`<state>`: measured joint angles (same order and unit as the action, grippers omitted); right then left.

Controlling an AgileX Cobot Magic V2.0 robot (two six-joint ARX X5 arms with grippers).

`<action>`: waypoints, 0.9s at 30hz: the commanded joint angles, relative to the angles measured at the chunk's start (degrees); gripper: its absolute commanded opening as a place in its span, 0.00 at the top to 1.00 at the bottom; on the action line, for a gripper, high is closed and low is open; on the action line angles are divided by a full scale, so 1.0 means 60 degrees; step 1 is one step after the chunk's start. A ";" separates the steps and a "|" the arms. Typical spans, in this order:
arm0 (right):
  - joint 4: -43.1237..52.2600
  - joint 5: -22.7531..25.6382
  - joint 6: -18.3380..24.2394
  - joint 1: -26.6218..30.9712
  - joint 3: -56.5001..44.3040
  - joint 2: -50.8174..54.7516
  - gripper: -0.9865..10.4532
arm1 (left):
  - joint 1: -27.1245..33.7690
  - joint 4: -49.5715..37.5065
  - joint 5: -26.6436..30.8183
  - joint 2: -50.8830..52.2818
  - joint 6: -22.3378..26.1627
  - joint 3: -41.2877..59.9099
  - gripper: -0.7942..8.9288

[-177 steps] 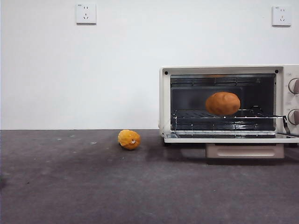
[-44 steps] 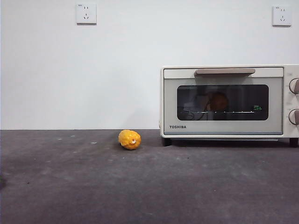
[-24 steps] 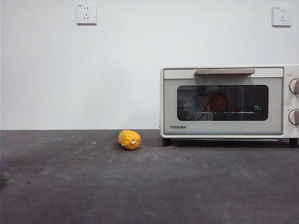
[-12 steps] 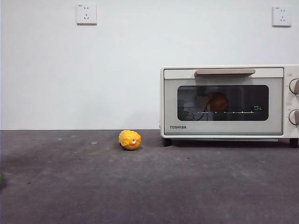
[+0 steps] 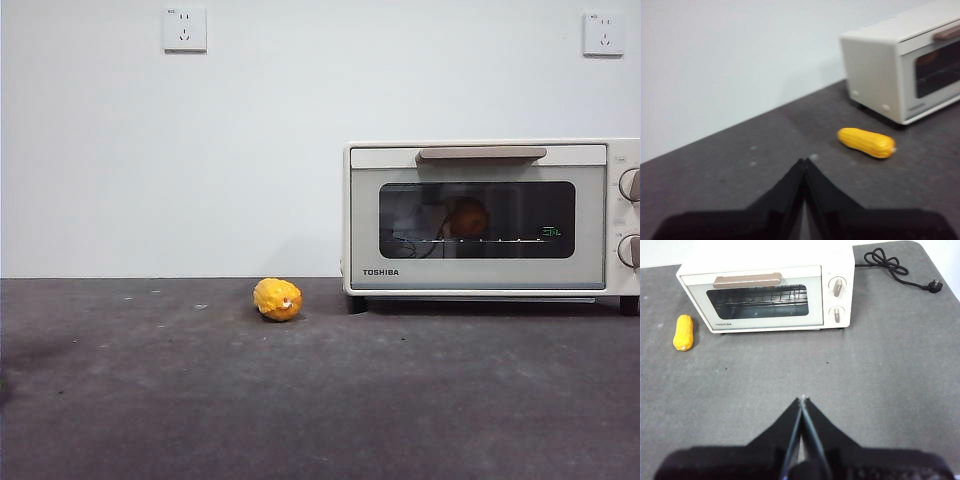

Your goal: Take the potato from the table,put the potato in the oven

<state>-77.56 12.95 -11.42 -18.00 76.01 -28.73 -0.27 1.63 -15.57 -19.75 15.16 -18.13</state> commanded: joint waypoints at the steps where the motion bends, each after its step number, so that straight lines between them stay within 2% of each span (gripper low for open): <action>1: -0.0197 0.0022 -0.0095 -0.0007 0.0000 0.0004 0.91 | 0.0208 -0.0273 0.0780 0.0761 -0.0361 0.0776 0.92; 4: -0.0200 0.0022 -0.0095 -0.0007 0.0000 0.0004 0.91 | 0.0397 -0.0160 0.1596 0.1341 -0.0393 0.1228 0.92; 10: -0.0200 0.0022 -0.0095 -0.0007 0.0000 -0.0022 0.91 | 0.0452 -0.0127 0.1603 0.1814 -0.0707 0.1796 0.92; 16: -0.0197 0.0022 -0.0095 -0.0007 0.0000 -0.0022 0.91 | 0.0452 -0.0066 0.1606 0.1978 -0.1716 0.2335 0.92; 24: -0.0197 0.0022 -0.0095 -0.0007 0.0000 -0.0025 0.91 | 0.0452 0.0772 0.1654 0.2721 -0.1902 0.2809 0.92; 27: -0.0197 0.0022 -0.0095 -0.0007 0.0000 -0.0025 0.91 | 0.0448 0.1231 0.2069 0.3038 -0.2237 0.2914 0.92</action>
<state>-77.54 13.06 -11.42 -18.00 76.01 -28.82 2.39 8.73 -3.77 -1.89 3.40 -1.43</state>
